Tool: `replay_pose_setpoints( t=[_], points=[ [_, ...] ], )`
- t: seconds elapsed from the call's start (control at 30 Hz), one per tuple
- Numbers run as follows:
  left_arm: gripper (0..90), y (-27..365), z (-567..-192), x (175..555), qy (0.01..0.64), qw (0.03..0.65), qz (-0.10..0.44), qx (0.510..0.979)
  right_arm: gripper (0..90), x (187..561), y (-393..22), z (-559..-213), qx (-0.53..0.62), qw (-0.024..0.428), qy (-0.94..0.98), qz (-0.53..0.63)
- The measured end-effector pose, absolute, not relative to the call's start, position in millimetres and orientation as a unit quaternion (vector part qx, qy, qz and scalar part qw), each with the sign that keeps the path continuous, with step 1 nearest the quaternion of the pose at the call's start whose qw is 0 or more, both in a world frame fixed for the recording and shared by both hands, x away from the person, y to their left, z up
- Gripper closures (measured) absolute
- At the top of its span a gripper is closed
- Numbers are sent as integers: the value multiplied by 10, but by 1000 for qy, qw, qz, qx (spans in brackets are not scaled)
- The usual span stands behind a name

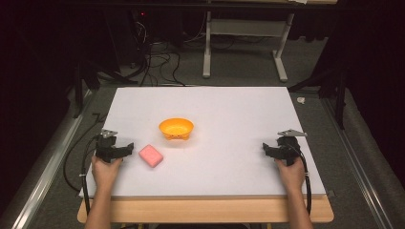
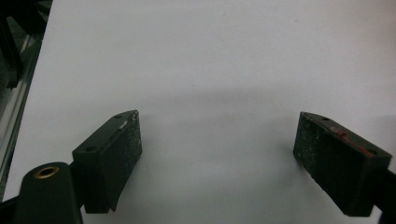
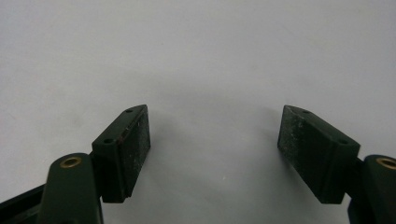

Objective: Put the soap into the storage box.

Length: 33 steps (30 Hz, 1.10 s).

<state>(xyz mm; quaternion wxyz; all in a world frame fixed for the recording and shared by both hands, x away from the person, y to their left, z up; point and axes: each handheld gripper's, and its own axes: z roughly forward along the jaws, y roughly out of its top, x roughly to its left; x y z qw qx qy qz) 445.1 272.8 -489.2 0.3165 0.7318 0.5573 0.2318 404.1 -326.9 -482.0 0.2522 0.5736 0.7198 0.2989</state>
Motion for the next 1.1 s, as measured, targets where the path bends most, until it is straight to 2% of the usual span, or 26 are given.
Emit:
replay_pose_setpoints(
  t=[0.77,1.1],
  points=[
    [166,2725,-4882,4455,557,314,233,733,259,4043,-3270,-4820,573,252,720,300],
    [196,2703,-4871,4433,544,316,236,741,259,4042,-3270,-4819,574,252,720,299]
  ],
)
